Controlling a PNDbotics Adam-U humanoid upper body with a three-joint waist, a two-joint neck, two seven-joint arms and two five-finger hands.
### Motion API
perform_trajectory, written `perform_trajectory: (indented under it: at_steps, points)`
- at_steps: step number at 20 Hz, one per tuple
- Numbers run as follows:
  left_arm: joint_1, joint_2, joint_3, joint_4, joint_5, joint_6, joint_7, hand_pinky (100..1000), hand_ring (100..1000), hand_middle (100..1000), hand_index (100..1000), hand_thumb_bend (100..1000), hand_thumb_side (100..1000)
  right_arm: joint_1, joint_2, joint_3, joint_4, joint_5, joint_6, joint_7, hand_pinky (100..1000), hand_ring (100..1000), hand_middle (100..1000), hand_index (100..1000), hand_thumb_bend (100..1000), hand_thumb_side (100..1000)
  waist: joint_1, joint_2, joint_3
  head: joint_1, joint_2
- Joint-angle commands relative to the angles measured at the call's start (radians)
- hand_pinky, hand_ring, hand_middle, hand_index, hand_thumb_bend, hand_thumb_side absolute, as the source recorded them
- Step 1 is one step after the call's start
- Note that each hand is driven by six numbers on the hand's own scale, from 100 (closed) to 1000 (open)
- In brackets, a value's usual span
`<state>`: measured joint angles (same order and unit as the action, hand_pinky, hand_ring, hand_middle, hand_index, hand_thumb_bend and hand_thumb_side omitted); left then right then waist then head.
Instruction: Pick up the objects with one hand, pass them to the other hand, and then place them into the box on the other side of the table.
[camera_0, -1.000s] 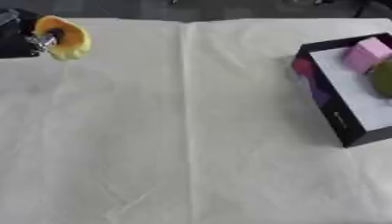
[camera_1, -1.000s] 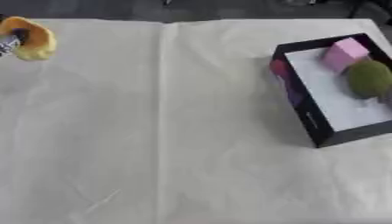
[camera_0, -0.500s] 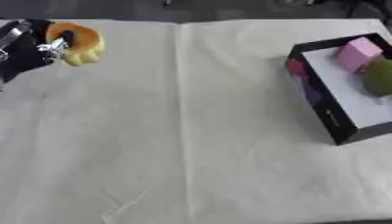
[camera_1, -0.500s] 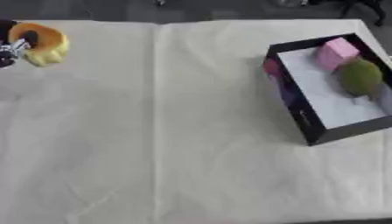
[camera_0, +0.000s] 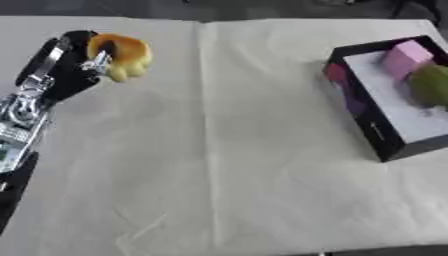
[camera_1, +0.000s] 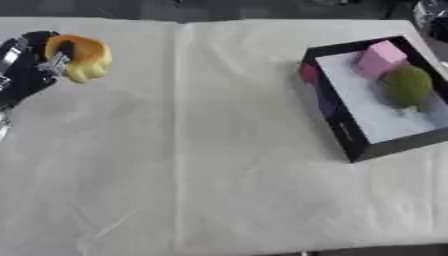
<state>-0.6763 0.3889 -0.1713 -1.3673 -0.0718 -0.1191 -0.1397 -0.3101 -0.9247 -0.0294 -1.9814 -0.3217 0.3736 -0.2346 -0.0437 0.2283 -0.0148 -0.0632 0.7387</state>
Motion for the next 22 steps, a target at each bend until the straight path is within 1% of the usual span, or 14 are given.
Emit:
perform_trajectory:
  at_steps: [1,2,4,8,12,13,14,19,22]
  points:
    - [-0.012,-0.009,-0.006,-0.023,-0.040,-0.040,0.031,756,750,580,407,100,484,-0.031,-0.042,0.018,-0.019,0.033,0.002,0.045,758,869,874,894,247,244,-0.014,-0.039,-0.002,-0.004,0.010]
    - [-0.011,-0.016,-0.009,-0.024,-0.051,-0.052,0.040,757,751,580,407,100,545,-0.041,-0.040,0.027,-0.019,0.043,0.004,0.059,758,869,876,894,190,267,-0.015,-0.040,-0.002,-0.005,0.012]
    - [-0.008,-0.034,-0.014,-0.013,-0.065,-0.064,0.048,758,751,579,407,100,537,-0.061,-0.033,0.045,-0.019,0.062,0.010,0.087,761,871,878,895,200,274,-0.017,-0.041,-0.003,-0.007,0.015]
    - [-0.003,-0.064,-0.017,0.019,-0.061,-0.066,0.058,759,751,578,407,100,530,-0.096,-0.016,0.074,-0.019,0.095,0.026,0.133,763,872,879,895,209,281,-0.021,-0.041,-0.007,-0.011,0.017]
    - [-0.003,-0.088,-0.024,0.033,-0.064,-0.082,0.070,757,749,577,408,100,547,-0.136,0.000,0.105,-0.019,0.127,0.044,0.175,767,874,881,896,221,286,-0.022,-0.042,-0.007,-0.019,0.022]
    - [-0.003,-0.093,-0.028,0.032,-0.066,-0.090,0.072,757,749,577,408,100,500,-0.146,0.005,0.113,-0.019,0.134,0.049,0.186,768,874,881,896,262,272,-0.023,-0.042,-0.006,-0.021,0.023]
    - [-0.004,-0.098,-0.031,0.031,-0.068,-0.097,0.073,757,749,577,408,100,554,-0.154,0.009,0.119,-0.019,0.142,0.054,0.195,768,874,881,896,223,286,-0.023,-0.042,-0.007,-0.022,0.024]
    - [-0.011,-0.121,-0.049,0.022,-0.086,-0.136,0.073,759,749,579,409,100,592,-0.192,0.028,0.151,-0.019,0.172,0.074,0.238,773,875,882,896,228,296,-0.027,-0.044,-0.004,-0.031,0.028]
    - [-0.015,-0.135,-0.059,0.020,-0.108,-0.160,0.071,759,749,579,410,100,600,-0.215,0.037,0.170,-0.019,0.187,0.079,0.264,775,875,882,896,232,298,-0.029,-0.045,-0.002,-0.036,0.031]
